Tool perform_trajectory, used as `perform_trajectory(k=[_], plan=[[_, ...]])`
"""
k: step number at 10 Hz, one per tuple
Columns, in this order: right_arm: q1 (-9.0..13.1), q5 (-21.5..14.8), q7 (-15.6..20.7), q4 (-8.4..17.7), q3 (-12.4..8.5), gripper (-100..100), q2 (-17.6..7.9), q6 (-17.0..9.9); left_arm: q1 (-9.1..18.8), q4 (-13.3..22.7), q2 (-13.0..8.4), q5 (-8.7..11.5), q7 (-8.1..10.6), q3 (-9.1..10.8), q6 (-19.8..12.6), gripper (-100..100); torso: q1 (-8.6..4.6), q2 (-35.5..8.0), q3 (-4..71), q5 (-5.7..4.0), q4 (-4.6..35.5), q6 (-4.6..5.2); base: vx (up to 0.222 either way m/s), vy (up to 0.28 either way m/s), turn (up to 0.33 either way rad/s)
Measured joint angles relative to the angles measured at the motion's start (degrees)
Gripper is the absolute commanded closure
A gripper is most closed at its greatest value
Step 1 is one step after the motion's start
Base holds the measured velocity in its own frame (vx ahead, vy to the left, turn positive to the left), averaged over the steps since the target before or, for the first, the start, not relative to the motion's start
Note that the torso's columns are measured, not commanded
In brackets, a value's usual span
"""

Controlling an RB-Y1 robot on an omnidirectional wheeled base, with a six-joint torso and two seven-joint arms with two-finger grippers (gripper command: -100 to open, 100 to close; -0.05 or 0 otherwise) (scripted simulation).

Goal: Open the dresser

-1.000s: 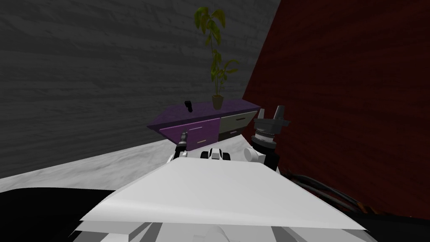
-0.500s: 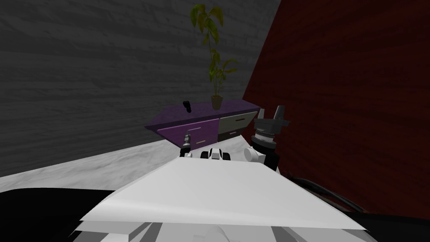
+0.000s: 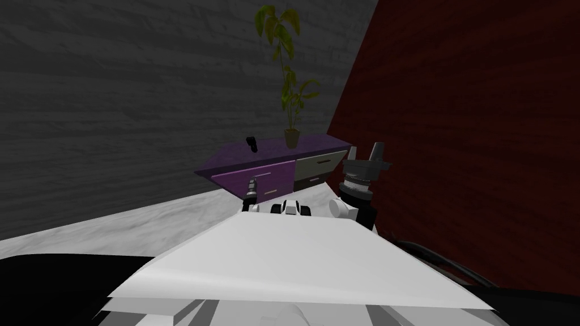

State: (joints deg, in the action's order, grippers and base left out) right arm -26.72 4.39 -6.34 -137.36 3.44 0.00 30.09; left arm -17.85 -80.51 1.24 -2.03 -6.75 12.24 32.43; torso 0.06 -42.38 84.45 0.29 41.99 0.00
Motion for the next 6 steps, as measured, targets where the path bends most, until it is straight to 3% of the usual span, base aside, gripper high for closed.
perform_trajectory(k=[3, 6], plan=[[0.01, 0.00, 0.00, 0.01, 0.00, 0, 0.00, 0.00, -1.09, -1.05, 0.26, -0.16, 0.13, -0.40, -0.47, 100, 0.08, 0.12, 0.10, -0.10, 0.11, 0.00, -0.190, -0.068, 0.005], [0.00, 0.00, 0.00, 0.00, 0.00, 0, 0.00, 0.00, -2.15, -2.01, 0.34, -0.30, 0.35, -0.94, -0.90, 100, 0.09, 0.34, 0.28, -0.20, 0.14, -0.04, -0.130, -0.051, 0.010]])
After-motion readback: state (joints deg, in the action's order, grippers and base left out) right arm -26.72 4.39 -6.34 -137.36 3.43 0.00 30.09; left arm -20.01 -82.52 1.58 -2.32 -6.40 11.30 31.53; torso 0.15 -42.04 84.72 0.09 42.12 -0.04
